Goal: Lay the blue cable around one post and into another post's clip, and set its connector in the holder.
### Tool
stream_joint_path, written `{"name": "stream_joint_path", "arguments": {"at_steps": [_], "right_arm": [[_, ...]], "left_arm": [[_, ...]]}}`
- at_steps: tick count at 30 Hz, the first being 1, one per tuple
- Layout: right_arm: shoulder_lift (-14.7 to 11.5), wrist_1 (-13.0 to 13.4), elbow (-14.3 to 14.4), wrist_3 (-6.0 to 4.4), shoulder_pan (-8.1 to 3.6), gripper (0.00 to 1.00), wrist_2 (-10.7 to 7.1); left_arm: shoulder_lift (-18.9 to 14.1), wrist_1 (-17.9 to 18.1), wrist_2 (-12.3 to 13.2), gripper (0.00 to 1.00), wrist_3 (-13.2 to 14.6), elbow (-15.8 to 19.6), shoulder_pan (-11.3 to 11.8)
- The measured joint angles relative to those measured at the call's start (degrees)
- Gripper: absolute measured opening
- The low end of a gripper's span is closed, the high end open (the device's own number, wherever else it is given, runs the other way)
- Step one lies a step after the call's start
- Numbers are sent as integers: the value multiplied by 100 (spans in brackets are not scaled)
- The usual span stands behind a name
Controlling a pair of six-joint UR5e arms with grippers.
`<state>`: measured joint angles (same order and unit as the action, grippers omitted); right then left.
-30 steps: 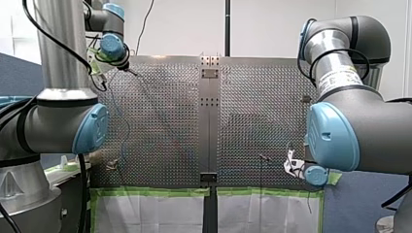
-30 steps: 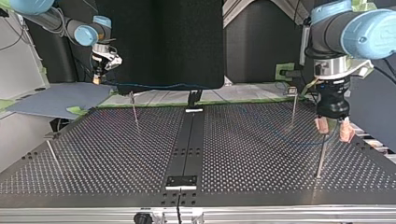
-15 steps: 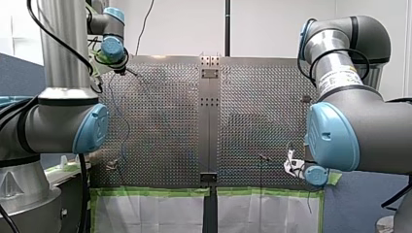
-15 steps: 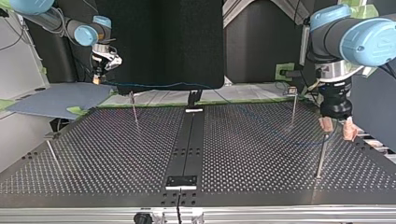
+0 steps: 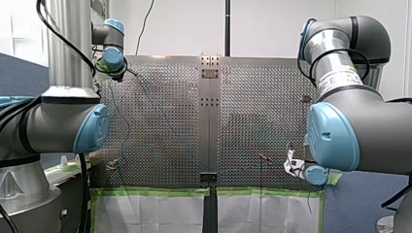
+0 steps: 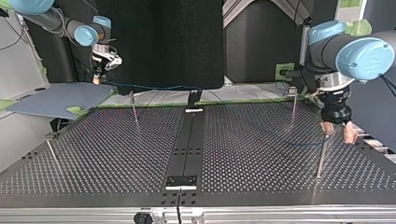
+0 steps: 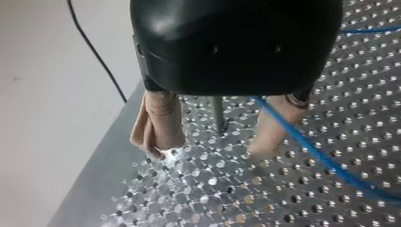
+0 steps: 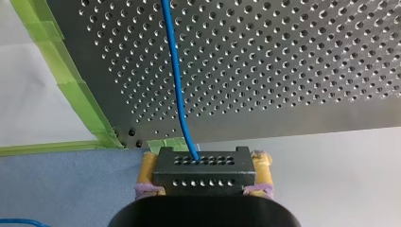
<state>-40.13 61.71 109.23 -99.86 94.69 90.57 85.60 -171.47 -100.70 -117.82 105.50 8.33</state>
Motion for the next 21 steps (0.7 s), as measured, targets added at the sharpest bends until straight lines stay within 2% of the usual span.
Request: {"name": "stream_joint_path", "arguments": {"at_steps": [4,5,6,7,8,9,10,11,16,21], "right_arm": [[0,0,-1,0,18,0,-1],[0,0,-1,3,22,0,-1],[0,0,-1,4,25,0,-5],[0,0,-1,6,29,0,-9],[0,0,-1,10,33,0,-18],[0,0,-1,12,36,0,-25],[0,-1,-1,14,39,0,-32],[0,-3,-1,15,42,0,-38],[0,-8,-1,17,44,0,-46],[0,-8,-1,18,53,0,-44]], "left_arm": [[6,222,8,100,-167,-3,51],[3,278,-3,88,-209,-3,62],[-8,344,-30,88,-259,-3,76],[-23,396,-60,68,-288,-4,87],[-44,448,-94,40,-310,-4,97],[-77,507,-139,40,-330,-1,111],[-105,547,-174,25,-341,3,121],[-137,589,-211,16,-349,12,131],[-362,833,-421,16,-382,178,188],[-492,1081,-307,14,-532,362,225]]}}
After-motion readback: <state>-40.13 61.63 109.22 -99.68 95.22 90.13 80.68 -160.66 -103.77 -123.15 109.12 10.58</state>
